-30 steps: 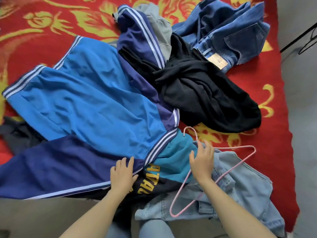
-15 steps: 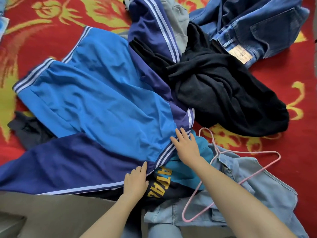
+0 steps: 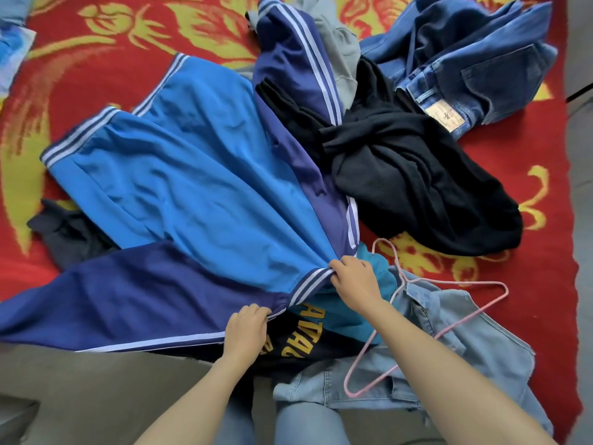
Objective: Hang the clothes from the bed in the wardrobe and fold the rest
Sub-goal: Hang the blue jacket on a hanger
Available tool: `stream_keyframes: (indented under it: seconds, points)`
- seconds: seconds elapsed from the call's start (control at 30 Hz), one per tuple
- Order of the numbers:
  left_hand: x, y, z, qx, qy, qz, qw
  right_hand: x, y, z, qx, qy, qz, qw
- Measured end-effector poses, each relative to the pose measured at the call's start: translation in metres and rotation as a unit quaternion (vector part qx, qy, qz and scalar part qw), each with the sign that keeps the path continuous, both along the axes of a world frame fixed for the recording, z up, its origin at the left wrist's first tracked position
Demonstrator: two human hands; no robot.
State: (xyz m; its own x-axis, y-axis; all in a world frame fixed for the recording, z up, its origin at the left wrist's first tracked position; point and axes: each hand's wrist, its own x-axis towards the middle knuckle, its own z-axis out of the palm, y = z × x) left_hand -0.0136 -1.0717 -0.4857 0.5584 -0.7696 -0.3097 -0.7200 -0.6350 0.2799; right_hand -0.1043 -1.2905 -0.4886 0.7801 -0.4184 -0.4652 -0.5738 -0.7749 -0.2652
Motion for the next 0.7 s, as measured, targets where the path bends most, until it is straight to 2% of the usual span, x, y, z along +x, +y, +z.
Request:
stream_keyframes:
  seconds: [0.4,0.53,0.7]
  points:
    - [0.026,0.083,0.069,-0.182,0.022,0.097,0.978,0.014,0.064,0.086,-0.026,-0.014,0.008,1.0]
    - [0.075,0.115,0.109,-0.22,0.055,0.145,0.963,0.035,0.094,0.121,-0.048,-0.025,0.035,0.998]
    - [0.154,0.131,0.171,-0.307,0.099,0.176,0.93,0.092,0.119,0.19,-0.089,-0.105,0.014,0.99]
